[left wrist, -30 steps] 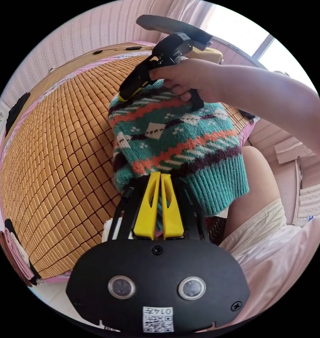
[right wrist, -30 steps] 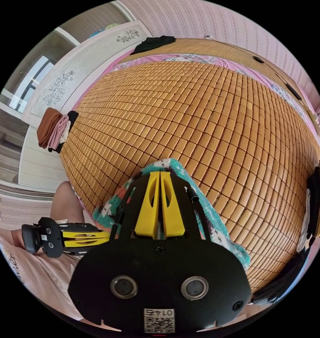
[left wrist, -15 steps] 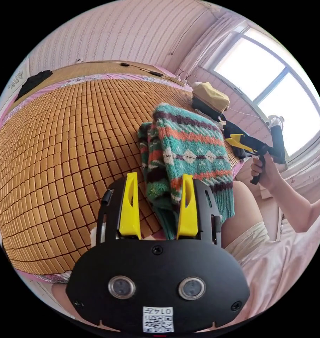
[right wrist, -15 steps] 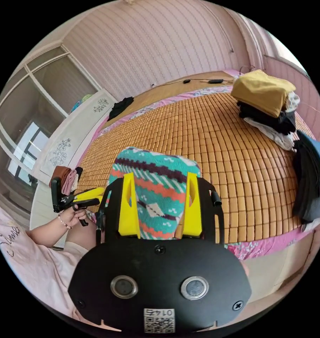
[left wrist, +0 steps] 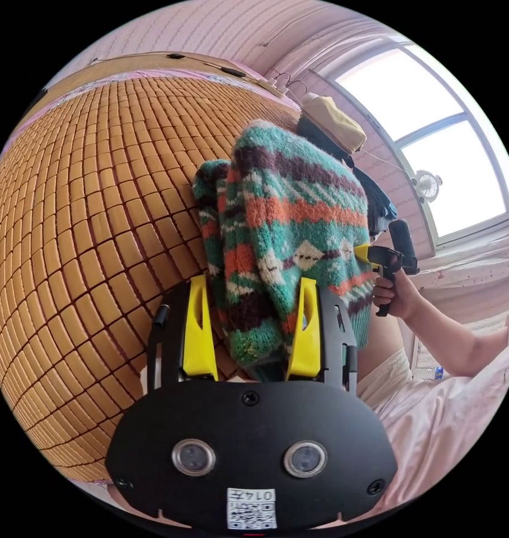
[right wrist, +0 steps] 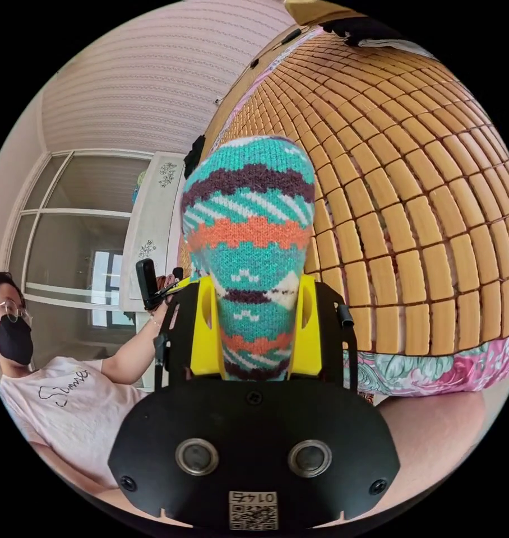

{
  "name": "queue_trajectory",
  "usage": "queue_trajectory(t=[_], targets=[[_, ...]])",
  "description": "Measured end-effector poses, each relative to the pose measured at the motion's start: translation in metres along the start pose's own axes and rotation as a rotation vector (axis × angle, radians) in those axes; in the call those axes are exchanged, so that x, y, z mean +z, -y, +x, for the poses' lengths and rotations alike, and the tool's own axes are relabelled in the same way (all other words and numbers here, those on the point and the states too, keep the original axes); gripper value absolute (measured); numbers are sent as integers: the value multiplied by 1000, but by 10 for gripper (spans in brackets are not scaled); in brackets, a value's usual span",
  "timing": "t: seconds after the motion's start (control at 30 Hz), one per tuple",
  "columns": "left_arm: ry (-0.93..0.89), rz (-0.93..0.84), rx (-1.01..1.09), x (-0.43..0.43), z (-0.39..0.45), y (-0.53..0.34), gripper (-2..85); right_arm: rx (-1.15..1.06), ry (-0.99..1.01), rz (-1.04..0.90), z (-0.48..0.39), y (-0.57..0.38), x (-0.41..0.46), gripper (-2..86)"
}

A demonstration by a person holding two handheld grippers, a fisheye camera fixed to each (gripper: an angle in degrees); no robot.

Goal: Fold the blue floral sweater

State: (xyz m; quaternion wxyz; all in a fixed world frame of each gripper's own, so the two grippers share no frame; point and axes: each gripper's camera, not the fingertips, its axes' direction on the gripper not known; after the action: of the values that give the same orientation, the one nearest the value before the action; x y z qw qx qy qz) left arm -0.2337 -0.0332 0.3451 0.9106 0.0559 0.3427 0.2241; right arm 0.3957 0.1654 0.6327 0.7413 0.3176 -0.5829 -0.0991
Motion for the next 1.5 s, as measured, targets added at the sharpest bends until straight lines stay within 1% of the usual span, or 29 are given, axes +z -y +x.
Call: queue_trajectory(t=[0.07, 0.17, 0.27, 0.3, 0.4, 0.43, 0.47, 0.5, 0.53, 0.57, 0.6, 0.67, 0.7, 0.73, 0.77, 0.83, 0.87, 0.93, 1.03, 1.1, 1.17, 1.2, 1.23, 1.27, 1.3, 1.33, 1.4, 1.43, 1.5], targets=[[-76, -13, -5, -6, -3, -6, 162, -30, -40, -25, -4, -1, 3, 173], [-79, 9, -5, -14, -5, -18, 141, -141, -141, -36, -26, -6, 7, 151], [-91, 65, -17, -25, -4, -35, 122, -320, -238, -38, -65, -16, 12, 140], [-93, 83, -26, -27, -3, -40, 120, -420, -276, -58, -87, -20, 17, 138], [-150, 212, -109, -44, -4, -71, 112, -707, -358, -142, -149, -36, 41, 136], [-180, 279, -152, -54, -7, -87, 111, -826, -391, -180, -174, -45, 54, 135], [-199, 367, -193, -68, -9, -107, 110, -887, -401, -197, -187, -50, 61, 135], [-202, 415, -210, -76, -11, -118, 109, -1004, -399, -229, -212, -60, 75, 135], [-193, 515, -245, -95, -13, -142, 109, -1111, -374, -262, -235, -71, 89, 135], [-164, 616, -284, -117, -15, -168, 109, -1161, -355, -276, -247, -76, 96, 135], [-140, 662, -300, -129, -16, -181, 109, -1254, -307, -305, -269, -86, 112, 135], [-10, 816, -362, -175, -15, -235, 109, -1367, -211, -349, -301, -98, 137, 135], [26, 850, -383, -187, -15, -249, 109, -1427, -137, -380, -323, -104, 157, 135], [106, 917, -419, -209, -12, -276, 109, -1471, -54, -409, -345, -109, 177, 135], [187, 982, -457, -230, -8, -302, 109, -1490, -11, -426, -356, -112, 188, 136], [304, 1061, -517, -258, -2, -335, 109, -1553, 145, -494, -401, -120, 233, 136], [384, 1101, -548, -275, 2, -354, 109, -1565, 181, -514, -413, -122, 245, 136], [485, 1155, -587, -299, 6, -375, 110, -1602, 305, -591, -463, -124, 292, 137], [585, 1217, -677, -344, -2, -395, 113, -1599, 382, -662, -532, -111, 357, 142], [663, 1209, -724, -369, -18, -396, 119, -1583, 316, -639, -572, -100, 405, 149], [609, 1187, -845, -392, -66, -402, 126, -1521, 146, -642, -605, -85, 467, 154], [600, 1177, -874, -394, -81, -404, 128, -1475, 24, -632, -617, -77, 510, 151], [602, 1150, -963, -392, -112, -408, 129, -1415, -90, -610, -617, -72, 551, 125], [639, 1076, -1056, -383, -143, -407, 129, -1385, -141, -606, -613, -72, 571, 112], [660, 1014, -1111, -378, -157, -407, 131, -1330, -209, -652, -599, -80, 611, 69], [683, 953, -1147, -367, -176, -406, 135, -1320, -218, -743, -581, -96, 647, 35], [657, 1061, -1166, -363, -179, -414, 135, -1353, -251, -848, -559, -126, 689, 8], [641, 1106, -1159, -363, -176, -418, 135, -1379, -253, -796, -553, -140, 699, 0], [628, 1098, -1150, -359, -174, -421, 135, -1414, -257, -753, -555, -150, 705, -6]])
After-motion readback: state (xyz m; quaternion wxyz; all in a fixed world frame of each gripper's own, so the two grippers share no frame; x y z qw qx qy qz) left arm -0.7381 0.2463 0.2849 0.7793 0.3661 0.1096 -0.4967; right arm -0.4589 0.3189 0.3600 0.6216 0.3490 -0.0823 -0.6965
